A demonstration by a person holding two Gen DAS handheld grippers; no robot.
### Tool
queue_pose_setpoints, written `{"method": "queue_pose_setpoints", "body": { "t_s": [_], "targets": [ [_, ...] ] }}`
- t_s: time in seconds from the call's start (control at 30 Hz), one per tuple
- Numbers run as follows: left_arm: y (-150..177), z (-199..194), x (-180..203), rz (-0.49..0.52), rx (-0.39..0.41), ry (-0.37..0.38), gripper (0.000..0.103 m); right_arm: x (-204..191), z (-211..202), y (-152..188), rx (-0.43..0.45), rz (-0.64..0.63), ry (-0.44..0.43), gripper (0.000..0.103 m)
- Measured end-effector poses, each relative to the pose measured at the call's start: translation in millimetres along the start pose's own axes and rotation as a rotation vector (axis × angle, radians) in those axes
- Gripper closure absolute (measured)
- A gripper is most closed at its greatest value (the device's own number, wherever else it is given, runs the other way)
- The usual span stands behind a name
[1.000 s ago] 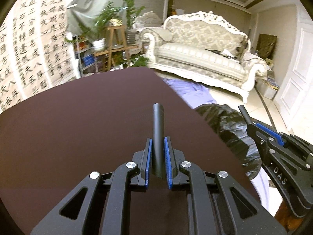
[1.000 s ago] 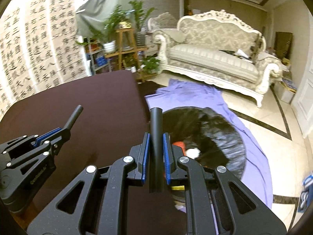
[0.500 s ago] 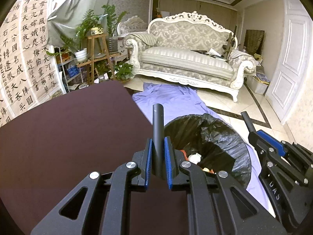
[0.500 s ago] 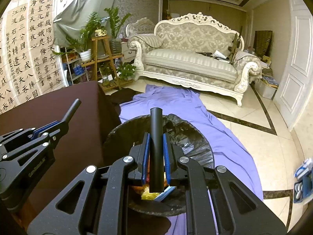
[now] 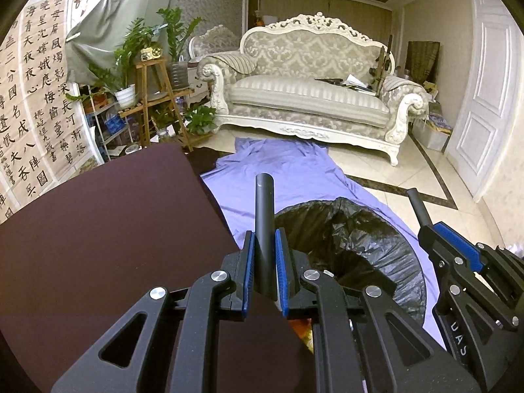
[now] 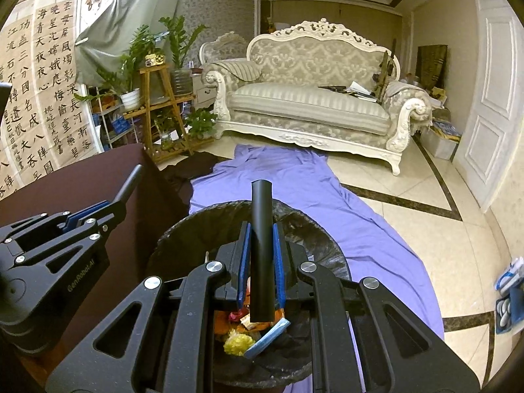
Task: Collect trash
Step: 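Open both tools over the bin to drop the black sticks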
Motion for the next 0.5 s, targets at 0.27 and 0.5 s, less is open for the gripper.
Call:
{"method": "queue_pose_setpoints", "body": {
  "t_s": [0.27,0.5],
  "targets": [
    [0,12,0,0.0,-0.035,-0.008,0.089,0,11,3,-0.02,0.009,0.012,0.089],
    [-1,20,2,0.002,-0.06,-0.005,0.058,6,17,5,-0.028,0.026,0.027,0.074]
  ]
}}
Point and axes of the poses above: each gripper's, at about its wrist camera, not at the fingertips, and z roughly the way its jaws point, x to its right, y to its underside, the point moved 7 cm from there along z, roughly the way its jaws point, and after that the axes turned 10 degrees about z, right-handed, at the moved point
